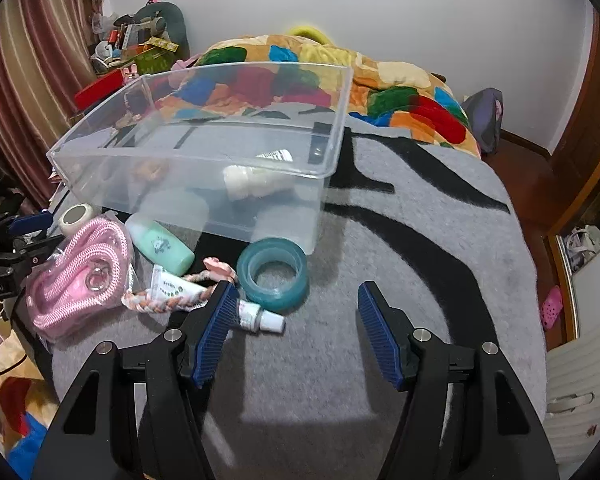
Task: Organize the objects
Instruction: 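Grasp the white tape roll with the left tool while the right grasps the teal tape, then lower both tape rolls into the clear box and open both tools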
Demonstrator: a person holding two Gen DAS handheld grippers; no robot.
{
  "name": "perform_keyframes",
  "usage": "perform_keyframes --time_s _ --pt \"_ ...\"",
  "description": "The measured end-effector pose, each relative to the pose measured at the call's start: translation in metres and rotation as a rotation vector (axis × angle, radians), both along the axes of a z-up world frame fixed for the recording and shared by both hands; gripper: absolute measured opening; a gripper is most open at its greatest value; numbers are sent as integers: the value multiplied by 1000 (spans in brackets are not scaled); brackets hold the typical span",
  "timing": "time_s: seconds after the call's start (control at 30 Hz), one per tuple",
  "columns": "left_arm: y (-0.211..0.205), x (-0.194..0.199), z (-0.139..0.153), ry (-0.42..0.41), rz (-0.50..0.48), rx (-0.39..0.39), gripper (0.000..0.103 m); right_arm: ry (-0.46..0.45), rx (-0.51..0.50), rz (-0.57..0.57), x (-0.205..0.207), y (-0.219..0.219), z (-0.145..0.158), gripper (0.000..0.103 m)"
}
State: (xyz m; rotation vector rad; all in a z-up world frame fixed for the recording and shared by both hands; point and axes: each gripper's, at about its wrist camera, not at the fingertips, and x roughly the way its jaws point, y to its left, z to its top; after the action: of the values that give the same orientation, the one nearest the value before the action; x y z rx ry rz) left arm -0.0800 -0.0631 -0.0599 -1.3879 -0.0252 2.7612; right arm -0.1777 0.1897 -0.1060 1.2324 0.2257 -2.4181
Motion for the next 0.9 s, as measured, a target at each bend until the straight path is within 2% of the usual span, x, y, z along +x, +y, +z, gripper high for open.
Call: perform_keyframes --time_s 0.13,0.23,0.3,0.37,0.6,0.9 --pt "8 -7 -2 -7 -16 11 65 -10 -13 4 -7 -5 -3 58" --pt "12 -11 -2 -1 -20 21 59 -33 -33 15 -10 -8 -7 45" --pt "14 -13 -3 -1 -24 33 44 -50 -58 24 -11 -7 -9 36" --pt "15 -15 -5 -6 -36 50 32 -42 -54 23 -10 -7 -9 36" --pt "20 -3 -2 42 -44 20 32 -9 -50 7 4 6 -1 36" --pt "8 22 22 97 -14 46 31 55 -110 -17 19 23 31 36"
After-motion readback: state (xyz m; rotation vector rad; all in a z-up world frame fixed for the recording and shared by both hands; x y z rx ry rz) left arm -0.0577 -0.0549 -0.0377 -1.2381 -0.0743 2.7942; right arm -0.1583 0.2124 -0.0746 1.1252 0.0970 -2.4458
